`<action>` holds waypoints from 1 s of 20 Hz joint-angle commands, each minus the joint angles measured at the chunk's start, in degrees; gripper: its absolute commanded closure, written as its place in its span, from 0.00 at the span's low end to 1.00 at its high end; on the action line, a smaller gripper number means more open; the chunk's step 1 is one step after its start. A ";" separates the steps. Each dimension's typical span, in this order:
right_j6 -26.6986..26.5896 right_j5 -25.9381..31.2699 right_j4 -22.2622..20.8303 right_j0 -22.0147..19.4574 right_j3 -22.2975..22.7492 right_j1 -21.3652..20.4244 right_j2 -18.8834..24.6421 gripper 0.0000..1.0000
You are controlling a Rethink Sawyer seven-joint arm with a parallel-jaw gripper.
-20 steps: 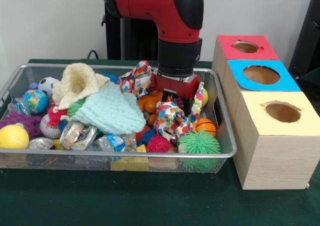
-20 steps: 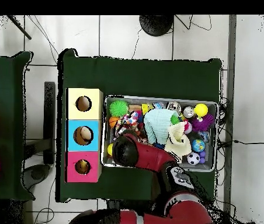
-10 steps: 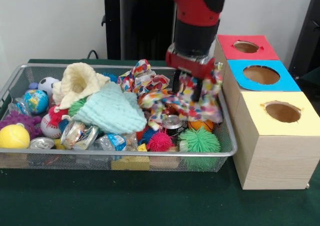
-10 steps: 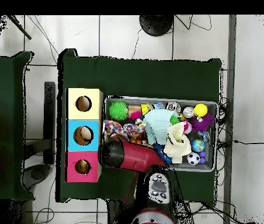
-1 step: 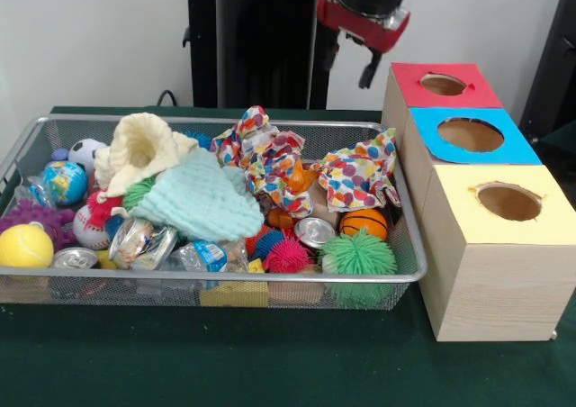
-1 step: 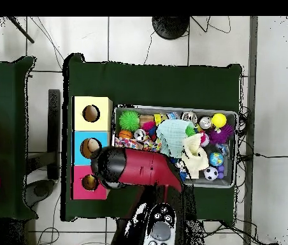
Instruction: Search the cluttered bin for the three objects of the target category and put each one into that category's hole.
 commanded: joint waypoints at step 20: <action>-3.66 -18.07 -11.58 -13.54 -5.16 7.22 5.74 0.00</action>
